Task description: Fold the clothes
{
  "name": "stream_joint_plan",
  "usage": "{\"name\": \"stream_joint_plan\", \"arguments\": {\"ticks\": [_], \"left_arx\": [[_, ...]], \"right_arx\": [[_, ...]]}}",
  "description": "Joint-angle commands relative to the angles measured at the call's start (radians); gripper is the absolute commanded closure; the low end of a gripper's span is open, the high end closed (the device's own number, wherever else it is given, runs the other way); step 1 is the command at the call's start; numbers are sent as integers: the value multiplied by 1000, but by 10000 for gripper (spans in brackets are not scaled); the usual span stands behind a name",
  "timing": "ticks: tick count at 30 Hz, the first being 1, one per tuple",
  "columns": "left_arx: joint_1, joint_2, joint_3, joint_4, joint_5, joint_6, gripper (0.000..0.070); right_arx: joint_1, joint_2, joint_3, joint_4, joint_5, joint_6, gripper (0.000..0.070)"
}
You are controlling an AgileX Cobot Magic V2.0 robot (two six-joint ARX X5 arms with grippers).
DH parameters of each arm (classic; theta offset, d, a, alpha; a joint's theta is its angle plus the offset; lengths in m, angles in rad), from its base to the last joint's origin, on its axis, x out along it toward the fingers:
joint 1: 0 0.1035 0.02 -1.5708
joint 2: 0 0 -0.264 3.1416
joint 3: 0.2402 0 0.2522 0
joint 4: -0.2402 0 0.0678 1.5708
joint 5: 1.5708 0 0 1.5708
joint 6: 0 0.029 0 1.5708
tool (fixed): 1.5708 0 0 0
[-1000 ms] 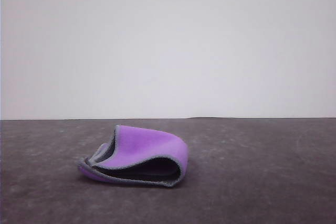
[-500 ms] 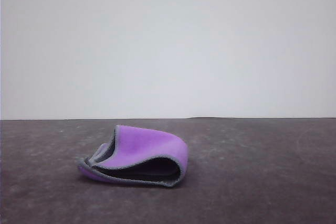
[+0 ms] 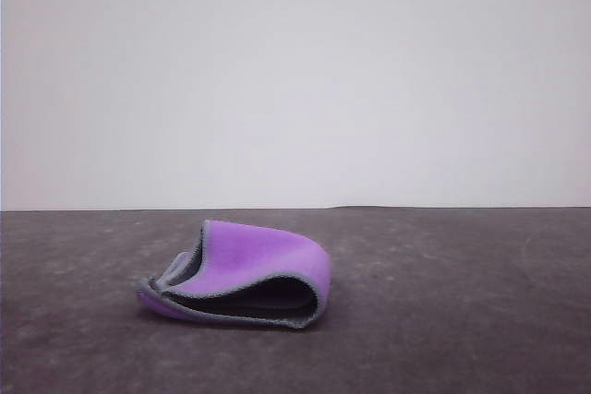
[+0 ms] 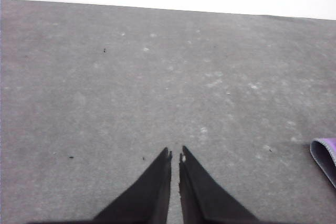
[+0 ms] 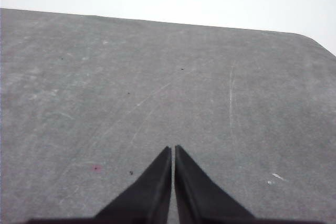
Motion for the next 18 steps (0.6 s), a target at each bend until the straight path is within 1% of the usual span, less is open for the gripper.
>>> {"name": "stream_joint_plan", "arguments": {"ticks": [1, 18], "left_arx": [[2, -1, -13, -4, 0, -7, 684], [2, -1, -13, -4, 0, -7, 684]], "right_arx": [[-2, 0, -5, 11, 4, -5, 697], [-2, 0, -5, 11, 4, -5, 697]]}}
